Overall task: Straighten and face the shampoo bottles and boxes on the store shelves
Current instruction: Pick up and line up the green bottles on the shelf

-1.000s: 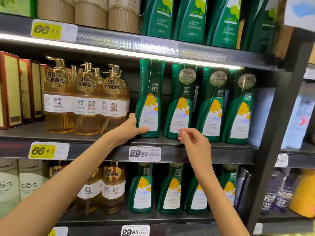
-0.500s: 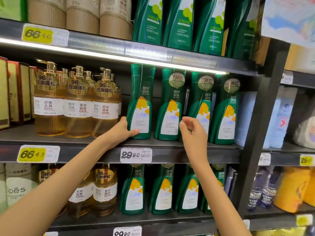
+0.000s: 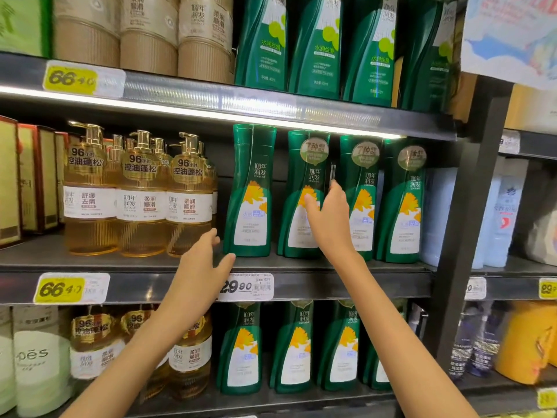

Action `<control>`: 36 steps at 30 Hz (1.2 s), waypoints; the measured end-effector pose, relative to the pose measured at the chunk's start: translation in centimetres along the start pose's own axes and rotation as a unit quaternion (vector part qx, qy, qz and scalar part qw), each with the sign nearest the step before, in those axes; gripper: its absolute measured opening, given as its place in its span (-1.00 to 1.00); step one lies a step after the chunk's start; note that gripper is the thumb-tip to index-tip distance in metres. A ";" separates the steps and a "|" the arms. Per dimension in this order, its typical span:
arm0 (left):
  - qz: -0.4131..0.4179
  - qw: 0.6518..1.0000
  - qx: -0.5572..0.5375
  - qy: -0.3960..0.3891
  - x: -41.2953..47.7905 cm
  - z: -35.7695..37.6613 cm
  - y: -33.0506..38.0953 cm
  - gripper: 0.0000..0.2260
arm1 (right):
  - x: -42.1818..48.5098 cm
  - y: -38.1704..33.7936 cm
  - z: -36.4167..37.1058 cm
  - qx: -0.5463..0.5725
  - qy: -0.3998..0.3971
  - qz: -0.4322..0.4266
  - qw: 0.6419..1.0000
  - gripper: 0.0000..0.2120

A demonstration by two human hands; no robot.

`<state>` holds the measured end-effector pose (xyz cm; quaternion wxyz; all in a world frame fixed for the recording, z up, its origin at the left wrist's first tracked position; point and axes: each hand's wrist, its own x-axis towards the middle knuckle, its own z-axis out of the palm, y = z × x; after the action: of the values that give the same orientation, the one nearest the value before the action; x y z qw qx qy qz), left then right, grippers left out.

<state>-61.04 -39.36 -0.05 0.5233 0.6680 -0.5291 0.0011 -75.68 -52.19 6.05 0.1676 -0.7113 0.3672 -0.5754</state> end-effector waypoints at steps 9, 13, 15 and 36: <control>0.018 0.997 -0.077 0.025 -1.7 -1.1 -0.9 -0.58 | 0.0 0.7 1.8 0.007 -0.005 0.036 0.999 -0.38; 0.013 0.996 -0.079 0.032 -1.7 -1.1 -1.2 -0.59 | -0.4 1.1 1.8 0.032 0.006 0.034 0.999 -0.38; 0.010 0.996 -0.075 0.035 -1.6 -1.0 -1.1 -0.60 | -0.7 0.8 1.9 0.028 0.025 0.020 0.999 -0.39; 0.005 0.951 -0.281 -0.128 -8.6 1.9 1.1 -0.62 | -12.8 0.1 -4.6 0.183 0.034 0.108 0.977 -0.79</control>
<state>-66.67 -34.50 -4.89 0.6180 0.4853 -0.5739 -0.2305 -80.95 -42.27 -1.64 0.3435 -0.6046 0.3360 -0.6353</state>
